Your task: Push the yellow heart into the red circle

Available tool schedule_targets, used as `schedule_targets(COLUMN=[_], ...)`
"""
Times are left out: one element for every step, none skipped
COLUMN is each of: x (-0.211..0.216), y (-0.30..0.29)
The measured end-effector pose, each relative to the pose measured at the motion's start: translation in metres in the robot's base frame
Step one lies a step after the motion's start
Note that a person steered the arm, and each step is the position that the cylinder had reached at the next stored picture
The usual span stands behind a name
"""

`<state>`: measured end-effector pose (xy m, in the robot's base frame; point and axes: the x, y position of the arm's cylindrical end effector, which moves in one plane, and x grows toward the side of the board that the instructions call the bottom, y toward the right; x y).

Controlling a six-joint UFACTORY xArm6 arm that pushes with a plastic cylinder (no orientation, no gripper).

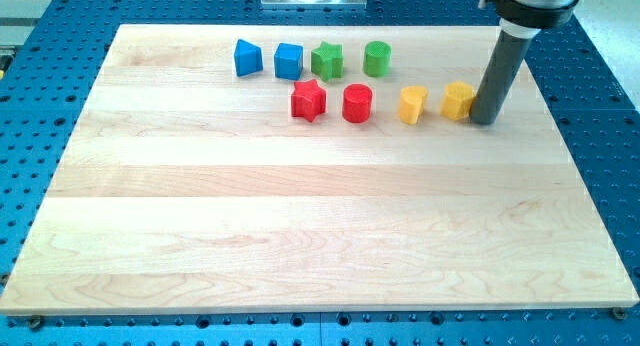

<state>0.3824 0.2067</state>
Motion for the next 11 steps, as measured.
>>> schedule_targets(x=[-0.003,-0.003,-0.003,-0.01,-0.02,-0.02,-0.016,-0.004,0.006,0.007,0.007], y=[-0.014,-0.037,-0.039,-0.019,-0.022,-0.076,-0.107,-0.079,-0.108,-0.144,-0.165])
